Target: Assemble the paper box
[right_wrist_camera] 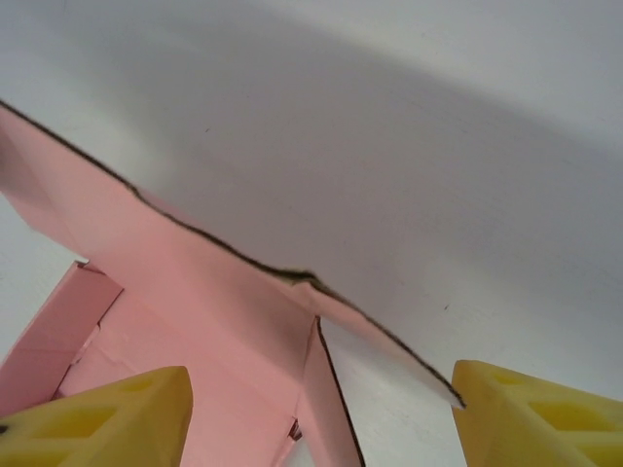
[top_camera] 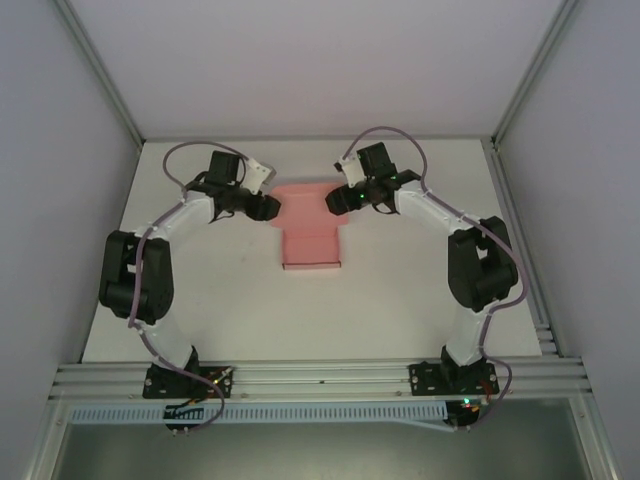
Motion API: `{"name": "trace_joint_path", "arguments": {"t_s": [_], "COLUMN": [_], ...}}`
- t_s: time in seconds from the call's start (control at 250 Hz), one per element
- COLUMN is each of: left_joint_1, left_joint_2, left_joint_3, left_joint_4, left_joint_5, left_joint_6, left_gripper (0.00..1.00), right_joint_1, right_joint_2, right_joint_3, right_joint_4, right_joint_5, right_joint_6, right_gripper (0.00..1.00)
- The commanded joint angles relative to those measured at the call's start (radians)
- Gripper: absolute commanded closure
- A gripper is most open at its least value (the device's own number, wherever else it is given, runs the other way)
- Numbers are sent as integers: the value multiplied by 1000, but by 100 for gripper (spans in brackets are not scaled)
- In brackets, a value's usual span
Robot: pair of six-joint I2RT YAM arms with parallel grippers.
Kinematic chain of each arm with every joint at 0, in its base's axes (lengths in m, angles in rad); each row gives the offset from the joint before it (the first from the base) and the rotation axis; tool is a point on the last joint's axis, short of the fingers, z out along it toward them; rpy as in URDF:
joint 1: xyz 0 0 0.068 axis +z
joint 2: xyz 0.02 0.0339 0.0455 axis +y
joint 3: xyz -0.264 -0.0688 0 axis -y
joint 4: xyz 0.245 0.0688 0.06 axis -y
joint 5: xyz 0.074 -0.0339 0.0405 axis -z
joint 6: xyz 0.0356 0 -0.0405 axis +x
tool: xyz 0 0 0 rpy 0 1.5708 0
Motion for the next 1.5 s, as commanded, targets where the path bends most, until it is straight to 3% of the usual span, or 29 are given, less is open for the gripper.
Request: {"name": "trace_joint_path", "arguments": {"t_s": [0.0,0.084,0.335,0.435,0.535,0.639,0.823,1.098,1.326,1.493], "left_joint_1": [1,0,-9,-19,-49,-98,-169,-285,-307,-307], "left_joint_2": [14,9,5,-8,-31,-57,-102,-100,-47,11], "left_joint_3": [39,38,34,34,43,57,4,-71,-113,-93], "left_joint_4": [-30,-30,-28,-10,16,39,160,371,543,609], "left_joint_5": [61,98,104,77,-49,-248,-403,-628,-685,-628], "left_joint_6": [42,57,57,27,-55,-182,-365,-500,-650,-670], "left_gripper": [51,56,100,100,100,100,100,100,100,100], "right_joint_1": [-4,-4,-3,0,18,56,120,165,208,226], "right_joint_2": [0,0,9,-2,-28,-73,-120,-133,-102,-68], "right_joint_3": [8,8,34,33,23,-3,-86,-222,-269,-276], "right_joint_4": [-31,-30,-49,-52,-41,13,200,532,713,730], "right_joint_5": [-22,-37,-70,-43,43,184,488,594,656,661], "right_joint_6": [-19,-19,-12,2,19,63,252,483,572,557], "right_gripper": [39,44,84,90,94,96,92,97,97,97]}}
